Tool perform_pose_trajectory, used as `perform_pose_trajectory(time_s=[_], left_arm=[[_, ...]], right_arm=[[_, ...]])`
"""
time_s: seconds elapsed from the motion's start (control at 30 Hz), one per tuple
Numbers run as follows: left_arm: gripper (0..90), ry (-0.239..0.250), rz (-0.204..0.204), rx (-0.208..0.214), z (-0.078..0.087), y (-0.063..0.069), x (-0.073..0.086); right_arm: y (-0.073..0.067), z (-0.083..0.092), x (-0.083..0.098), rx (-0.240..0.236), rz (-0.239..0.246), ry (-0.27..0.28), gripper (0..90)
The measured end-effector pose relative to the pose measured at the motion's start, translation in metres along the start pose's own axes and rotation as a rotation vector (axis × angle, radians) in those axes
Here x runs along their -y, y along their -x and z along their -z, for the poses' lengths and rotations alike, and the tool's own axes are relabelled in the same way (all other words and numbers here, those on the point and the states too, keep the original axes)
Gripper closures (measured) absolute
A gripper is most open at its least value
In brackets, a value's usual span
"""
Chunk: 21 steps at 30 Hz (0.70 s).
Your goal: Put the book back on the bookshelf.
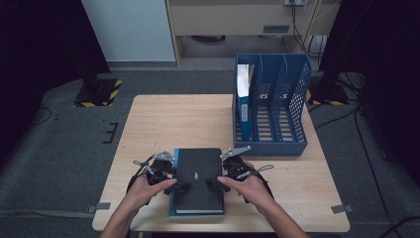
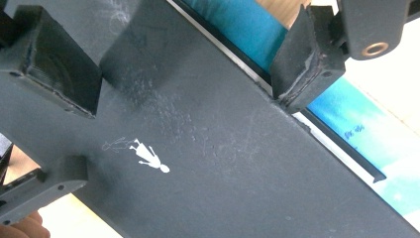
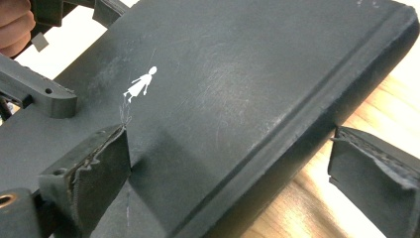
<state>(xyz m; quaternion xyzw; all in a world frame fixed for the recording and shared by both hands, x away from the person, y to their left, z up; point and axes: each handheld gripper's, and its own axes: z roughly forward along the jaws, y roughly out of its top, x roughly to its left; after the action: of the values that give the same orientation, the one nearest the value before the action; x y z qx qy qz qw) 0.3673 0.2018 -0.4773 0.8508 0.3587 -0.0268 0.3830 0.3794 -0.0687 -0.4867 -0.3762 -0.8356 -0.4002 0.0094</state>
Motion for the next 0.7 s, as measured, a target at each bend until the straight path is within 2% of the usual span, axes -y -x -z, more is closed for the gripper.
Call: perform_pose_trajectory(time_s=[0.13, 0.23, 0.33, 0.37, 0.5, 0.6, 0.7], left_arm=[[12.0, -0.011, -0.011, 0.011, -0.0024, -0.0023, -0.0045], [12.3, -0.011, -0.015, 0.013, -0.0018, -0.0026, -0.0042], [13.3, -0.016, -0.017, 0.019, -0.001, -0.0028, -0.0037], [13.5, -0.023, -0.015, 0.027, -0.0004, -0.0025, -0.0032], [13.1, -0.028, -0.013, 0.027, -0.0006, -0.0014, -0.0034], [12.8, -0.043, -0.016, 0.024, -0.0008, -0.0012, -0.005], [12.9, -0.043, -0.019, 0.026, -0.0007, -0.0015, -0.0049]], right_arm=[[0.002, 0.0003, -0.0004, 0.008, -0.018, -0.01, 1.7], [-0.0007, 0.0014, -0.0001, 0.026, 0.001, -0.002, 2.1], [-0.0003, 0.0016, 0.0003, 0.021, 0.0, -0.003, 2.1], [0.0005, 0.002, 0.0015, 0.005, -0.019, -0.009, 2.0], [0.0026, 0.0018, 0.0044, -0.018, -0.031, -0.004, 1.9], [0.0024, 0.0014, 0.0044, -0.015, -0.029, -0.002, 1.6], [0.004, -0.0008, 0.0042, -0.026, -0.057, -0.011, 0.3]])
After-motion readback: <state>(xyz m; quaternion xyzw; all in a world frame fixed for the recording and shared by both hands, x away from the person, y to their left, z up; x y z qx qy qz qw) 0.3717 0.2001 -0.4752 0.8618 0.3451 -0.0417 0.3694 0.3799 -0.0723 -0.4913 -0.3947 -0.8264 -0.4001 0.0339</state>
